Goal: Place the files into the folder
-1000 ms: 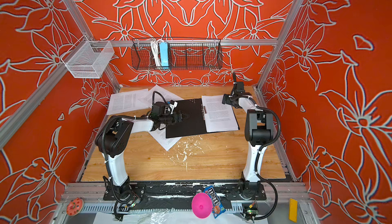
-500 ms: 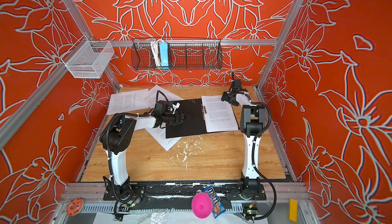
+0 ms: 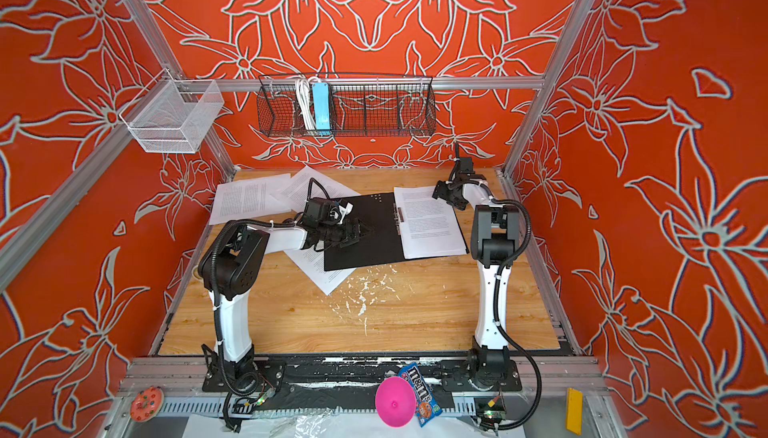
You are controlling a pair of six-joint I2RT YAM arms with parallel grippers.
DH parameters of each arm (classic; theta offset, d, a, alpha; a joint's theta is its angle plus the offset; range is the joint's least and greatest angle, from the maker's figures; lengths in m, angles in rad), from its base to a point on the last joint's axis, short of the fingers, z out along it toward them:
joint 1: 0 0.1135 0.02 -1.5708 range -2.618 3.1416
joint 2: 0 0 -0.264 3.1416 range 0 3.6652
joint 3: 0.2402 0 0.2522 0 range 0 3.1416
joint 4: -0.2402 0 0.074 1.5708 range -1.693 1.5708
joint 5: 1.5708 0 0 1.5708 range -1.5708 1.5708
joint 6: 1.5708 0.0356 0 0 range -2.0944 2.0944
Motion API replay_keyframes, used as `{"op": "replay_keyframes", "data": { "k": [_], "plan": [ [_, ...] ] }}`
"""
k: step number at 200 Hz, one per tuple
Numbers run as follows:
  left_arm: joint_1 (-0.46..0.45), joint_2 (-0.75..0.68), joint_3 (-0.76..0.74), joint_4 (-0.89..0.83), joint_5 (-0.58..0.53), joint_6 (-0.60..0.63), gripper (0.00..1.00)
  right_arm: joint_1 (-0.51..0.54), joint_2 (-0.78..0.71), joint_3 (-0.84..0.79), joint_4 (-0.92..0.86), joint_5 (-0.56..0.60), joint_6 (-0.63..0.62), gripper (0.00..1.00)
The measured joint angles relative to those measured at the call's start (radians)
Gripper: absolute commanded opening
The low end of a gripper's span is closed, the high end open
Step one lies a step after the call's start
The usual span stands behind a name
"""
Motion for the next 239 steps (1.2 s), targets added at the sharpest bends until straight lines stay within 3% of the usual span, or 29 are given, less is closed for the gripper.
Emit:
{"op": "replay_keyframes", "data": {
  "k": [54, 145, 183, 210, 239],
  "plan": [
    [0.0, 0.0, 0.001, 0.0, 0.0, 0.0, 0.98, -0.006, -0.014, -0.035, 0.032, -0.024, 0.024, 0.84],
    [0.001, -0.004, -0.003, 0.0, 0.002, 0.0, 0.98, -0.006, -0.137, -0.233, 0.084, -0.073, 0.085, 0.85],
    [0.0, -0.045, -0.033, 0.0, 0.003, 0.0, 0.98, -0.004, -0.187, -0.274, 0.076, -0.025, 0.093, 0.89],
    [0.0, -0.063, -0.039, 0.005, 0.003, 0.004, 0.98, 0.006, -0.183, -0.2, 0.043, 0.011, 0.071, 0.91],
    [-0.003, -0.063, -0.039, 0.005, 0.003, 0.006, 0.98, 0.034, -0.09, 0.04, -0.006, 0.019, 0.033, 0.92]
  ]
}}
